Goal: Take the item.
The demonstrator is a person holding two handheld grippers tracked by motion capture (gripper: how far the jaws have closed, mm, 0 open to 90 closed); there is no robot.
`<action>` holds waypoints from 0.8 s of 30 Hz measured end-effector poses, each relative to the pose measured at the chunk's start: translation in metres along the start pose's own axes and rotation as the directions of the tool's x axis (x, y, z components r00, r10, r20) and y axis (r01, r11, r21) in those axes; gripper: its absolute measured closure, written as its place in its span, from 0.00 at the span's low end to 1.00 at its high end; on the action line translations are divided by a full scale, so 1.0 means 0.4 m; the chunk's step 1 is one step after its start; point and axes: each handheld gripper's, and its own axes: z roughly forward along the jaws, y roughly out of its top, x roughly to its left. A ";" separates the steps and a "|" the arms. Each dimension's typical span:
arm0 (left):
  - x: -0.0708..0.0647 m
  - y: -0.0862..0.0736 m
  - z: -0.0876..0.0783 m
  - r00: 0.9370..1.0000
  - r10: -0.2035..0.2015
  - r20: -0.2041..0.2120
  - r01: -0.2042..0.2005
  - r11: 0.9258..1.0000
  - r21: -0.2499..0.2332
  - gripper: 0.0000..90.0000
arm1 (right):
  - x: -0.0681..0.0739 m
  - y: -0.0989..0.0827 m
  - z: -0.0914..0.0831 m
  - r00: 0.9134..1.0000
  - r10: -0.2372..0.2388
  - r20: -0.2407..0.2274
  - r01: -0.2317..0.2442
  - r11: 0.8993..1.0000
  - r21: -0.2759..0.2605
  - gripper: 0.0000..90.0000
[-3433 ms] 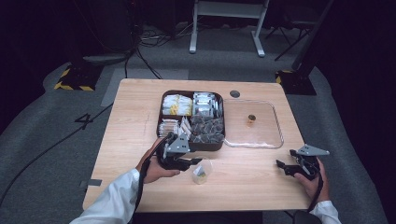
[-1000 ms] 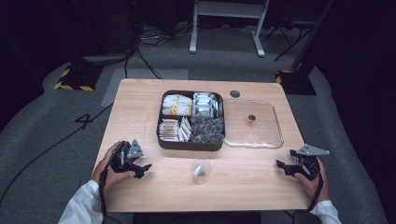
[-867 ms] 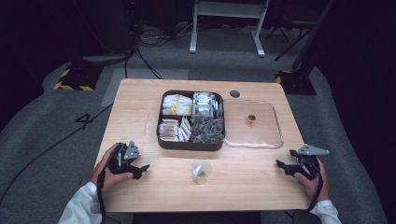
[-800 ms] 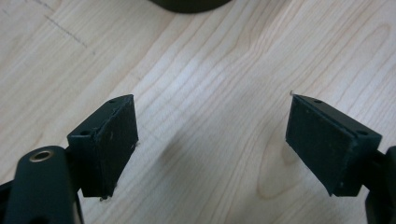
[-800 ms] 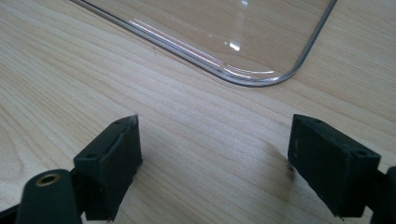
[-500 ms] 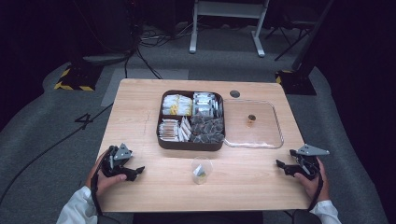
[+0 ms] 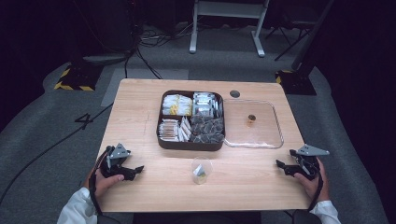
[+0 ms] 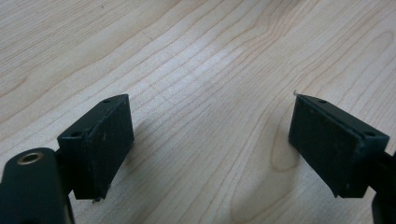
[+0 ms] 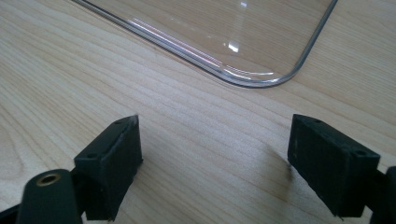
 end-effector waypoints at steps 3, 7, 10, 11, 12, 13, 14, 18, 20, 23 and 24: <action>0.000 0.000 0.000 1.000 0.001 0.000 -0.001 1.000 0.000 0.16 | 0.001 0.000 0.000 1.000 -0.002 0.004 0.002 1.000 -0.001 0.20; 0.000 0.000 0.000 1.000 0.001 -0.001 -0.001 1.000 0.000 0.16 | 0.000 0.000 0.000 1.000 0.001 0.001 -0.001 1.000 0.000 0.20; 0.000 0.000 0.000 1.000 0.001 0.000 -0.001 1.000 0.000 0.16 | 0.000 0.000 0.000 1.000 0.002 -0.001 -0.002 1.000 0.001 0.20; 0.000 0.000 0.000 1.000 0.001 0.000 -0.001 1.000 0.000 0.16 | 0.000 0.000 0.000 1.000 0.002 0.000 -0.002 1.000 0.001 0.20; 0.000 0.000 0.000 1.000 0.001 0.000 -0.001 1.000 0.001 0.16 | 0.000 0.000 0.000 1.000 0.003 0.000 -0.003 1.000 0.000 0.20; 0.000 0.000 0.000 1.000 0.001 0.000 -0.001 1.000 0.000 0.16 | -0.001 0.000 0.000 1.000 0.003 -0.001 -0.003 1.000 0.001 0.20; 0.000 0.000 0.000 1.000 0.001 0.000 -0.001 1.000 0.000 0.16 | -0.001 0.000 0.001 1.000 0.003 -0.001 -0.003 1.000 0.001 0.19; 0.000 0.000 0.000 1.000 0.001 0.000 -0.001 1.000 0.000 0.16 | -0.001 0.000 0.000 1.000 0.003 -0.001 -0.003 1.000 0.001 0.20; 0.000 0.000 0.000 1.000 0.001 0.000 -0.001 1.000 0.000 0.16 | -0.001 0.000 0.000 1.000 0.003 -0.001 -0.003 1.000 0.001 0.19; 0.001 0.000 0.000 1.000 0.001 0.000 -0.001 1.000 0.000 0.16 | -0.001 0.000 0.000 1.000 0.003 -0.001 -0.003 1.000 0.001 0.20; 0.001 0.000 0.000 1.000 0.002 0.000 -0.002 1.000 0.001 0.16 | -0.001 0.000 0.000 1.000 0.003 -0.001 -0.003 1.000 0.001 0.20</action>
